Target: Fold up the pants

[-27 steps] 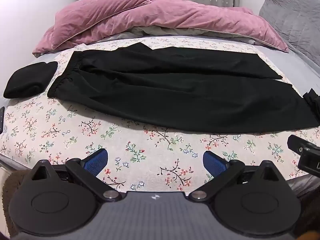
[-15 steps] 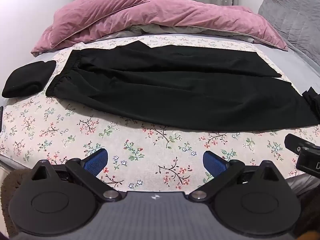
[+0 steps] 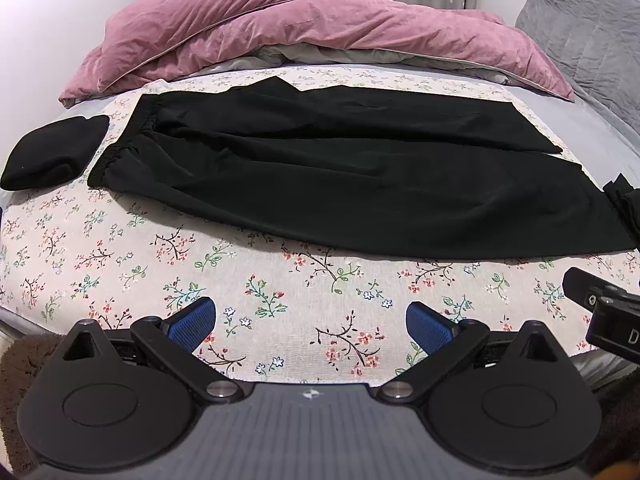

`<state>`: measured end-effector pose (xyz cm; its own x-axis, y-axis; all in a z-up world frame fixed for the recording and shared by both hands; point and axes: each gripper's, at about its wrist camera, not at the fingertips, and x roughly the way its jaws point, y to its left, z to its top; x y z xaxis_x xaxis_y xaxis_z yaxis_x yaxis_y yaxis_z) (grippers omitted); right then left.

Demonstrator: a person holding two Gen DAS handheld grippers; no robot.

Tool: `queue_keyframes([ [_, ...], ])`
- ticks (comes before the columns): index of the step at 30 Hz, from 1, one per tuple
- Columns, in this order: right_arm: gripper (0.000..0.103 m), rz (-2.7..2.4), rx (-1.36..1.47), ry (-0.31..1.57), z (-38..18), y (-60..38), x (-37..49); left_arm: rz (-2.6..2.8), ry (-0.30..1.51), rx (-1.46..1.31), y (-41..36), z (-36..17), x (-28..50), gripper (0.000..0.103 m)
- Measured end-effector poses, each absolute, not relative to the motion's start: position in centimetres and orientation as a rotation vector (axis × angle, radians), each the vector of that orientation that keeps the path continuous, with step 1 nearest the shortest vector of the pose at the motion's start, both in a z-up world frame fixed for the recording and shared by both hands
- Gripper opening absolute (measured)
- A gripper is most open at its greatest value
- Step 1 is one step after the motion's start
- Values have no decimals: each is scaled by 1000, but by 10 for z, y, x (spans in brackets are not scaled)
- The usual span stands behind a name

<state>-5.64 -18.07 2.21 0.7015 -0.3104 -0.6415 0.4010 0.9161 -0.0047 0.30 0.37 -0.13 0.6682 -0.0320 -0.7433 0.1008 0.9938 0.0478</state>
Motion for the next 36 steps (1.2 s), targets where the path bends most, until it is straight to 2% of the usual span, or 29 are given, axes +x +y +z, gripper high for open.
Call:
queue_keyframes([
  [36,103,-385,131,695,21,-176,-56,-72,843,89,6,-4,2,103],
])
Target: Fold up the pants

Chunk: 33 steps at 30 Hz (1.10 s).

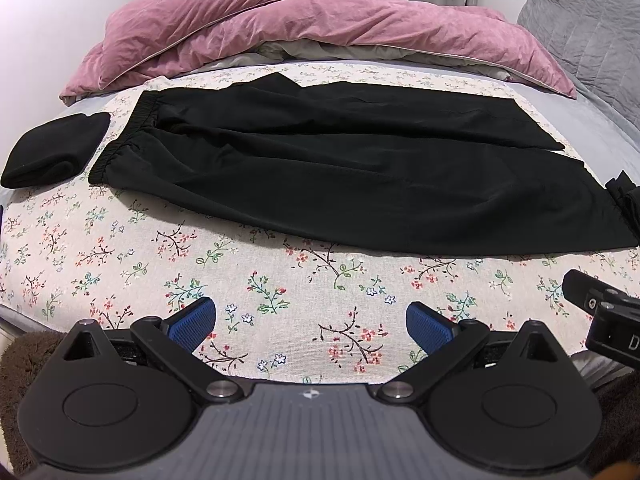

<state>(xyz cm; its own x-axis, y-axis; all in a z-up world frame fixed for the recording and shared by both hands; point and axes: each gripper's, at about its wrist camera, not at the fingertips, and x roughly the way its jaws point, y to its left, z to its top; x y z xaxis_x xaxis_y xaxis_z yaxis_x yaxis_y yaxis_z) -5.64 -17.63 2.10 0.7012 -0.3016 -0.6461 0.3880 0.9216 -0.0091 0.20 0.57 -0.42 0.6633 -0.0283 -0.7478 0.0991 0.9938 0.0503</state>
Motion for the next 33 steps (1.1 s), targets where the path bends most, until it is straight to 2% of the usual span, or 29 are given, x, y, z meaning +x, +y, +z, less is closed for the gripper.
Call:
queue_keyframes([
  [16,103,-333,79,702,28,-171,-32,-10,811,90,25,4,34,103],
  [25,103,-283,55,740,20,-174,5,61,795,50,64,3,91,103],
  [33,103,-141,50,818,-9,-171,46,103,845,46,107,-13,152,103],
])
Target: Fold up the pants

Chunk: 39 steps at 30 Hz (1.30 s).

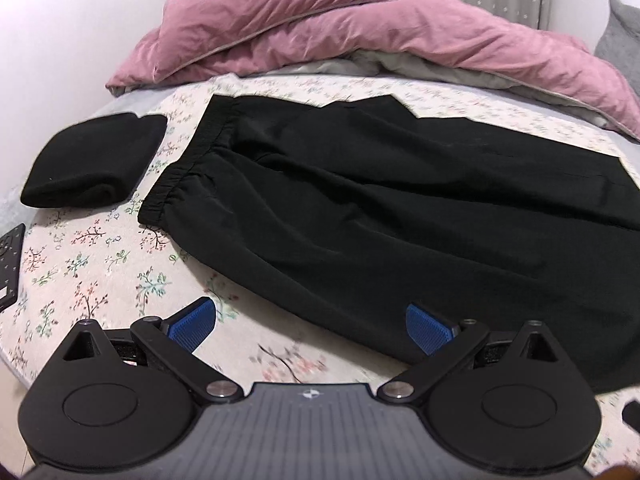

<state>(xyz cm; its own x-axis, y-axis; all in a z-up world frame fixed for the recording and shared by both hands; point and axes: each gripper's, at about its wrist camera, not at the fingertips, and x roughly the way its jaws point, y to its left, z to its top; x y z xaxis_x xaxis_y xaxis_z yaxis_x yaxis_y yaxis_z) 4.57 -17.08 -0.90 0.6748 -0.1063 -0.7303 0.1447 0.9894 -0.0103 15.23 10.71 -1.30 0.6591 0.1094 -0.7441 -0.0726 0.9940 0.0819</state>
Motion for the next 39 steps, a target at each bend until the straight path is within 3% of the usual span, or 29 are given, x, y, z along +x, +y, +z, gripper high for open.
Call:
queue_keyframes([
  [8,103,-35,5,802,-27,-155,67,134,872,-57,160,-31,188,103],
  [15,100,53,-122,812,-48,-125,77,174,814,-312,231,-58,201,103],
  [20,92,49,-246,786,-66,-101,80,178,771,-496,267,-69,216,87],
  [24,74,65,-298,743,-66,-86,85,193,697,-615,286,-73,226,79],
  [26,62,85,-334,724,-66,-78,89,198,664,-683,295,-76,230,70],
  [28,28,138,-367,712,-68,-71,91,224,651,-704,299,-77,233,38],
  [29,20,161,-378,707,-69,-68,92,227,653,-709,300,-79,235,27],
  [31,5,177,-420,701,-70,-60,93,236,644,-733,302,-81,234,21],
  [39,1,274,-446,696,-55,-36,84,363,549,-564,318,-51,204,19],
])
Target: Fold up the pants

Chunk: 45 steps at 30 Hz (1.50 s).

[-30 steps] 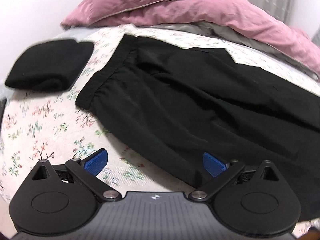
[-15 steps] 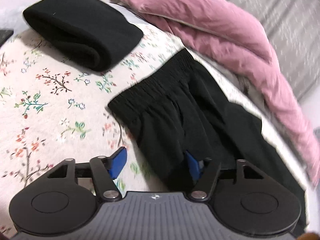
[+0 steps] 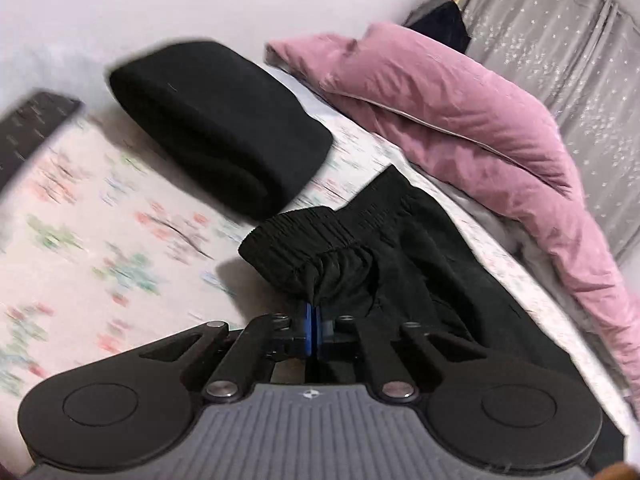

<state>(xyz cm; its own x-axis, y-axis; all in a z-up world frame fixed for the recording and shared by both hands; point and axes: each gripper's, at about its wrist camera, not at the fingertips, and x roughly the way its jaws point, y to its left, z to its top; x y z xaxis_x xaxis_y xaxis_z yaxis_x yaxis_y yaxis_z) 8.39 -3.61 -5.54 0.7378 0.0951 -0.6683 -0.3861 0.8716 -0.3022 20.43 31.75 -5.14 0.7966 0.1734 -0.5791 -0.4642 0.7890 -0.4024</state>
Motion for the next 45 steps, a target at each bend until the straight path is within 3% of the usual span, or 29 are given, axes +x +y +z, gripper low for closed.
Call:
queue_keyframes([
  [6,0,412,-425,721,-57,-5,75,536,667,-573,351,-65,180,21],
  [9,2,416,-480,722,-66,5,70,530,701,-491,347,-61,178,33],
  [11,6,415,-447,733,-63,1,70,565,709,-422,338,-55,177,50],
  [12,7,417,-416,744,-60,-3,70,575,713,-410,334,-52,178,51],
  [14,14,415,-357,770,-52,-15,73,558,705,-401,325,-44,176,59],
  [17,38,353,-286,773,-37,-41,72,491,697,-339,300,-31,175,78],
  [18,51,324,-263,773,-33,-52,72,462,698,-312,289,-29,176,80],
  [19,57,287,-243,770,-29,-64,70,431,695,-289,278,-26,176,82],
  [23,58,108,-217,778,-22,-118,63,262,698,-175,221,-21,173,91],
  [26,70,-60,-202,792,-21,-169,56,86,720,-81,171,-28,165,98],
  [37,75,-646,109,935,-43,-366,21,-645,713,153,48,-73,126,98],
  [43,72,-749,328,932,-56,-415,-14,-935,663,286,21,-87,102,98],
  [45,69,-735,366,915,-60,-419,-20,-944,634,332,14,-89,95,93],
])
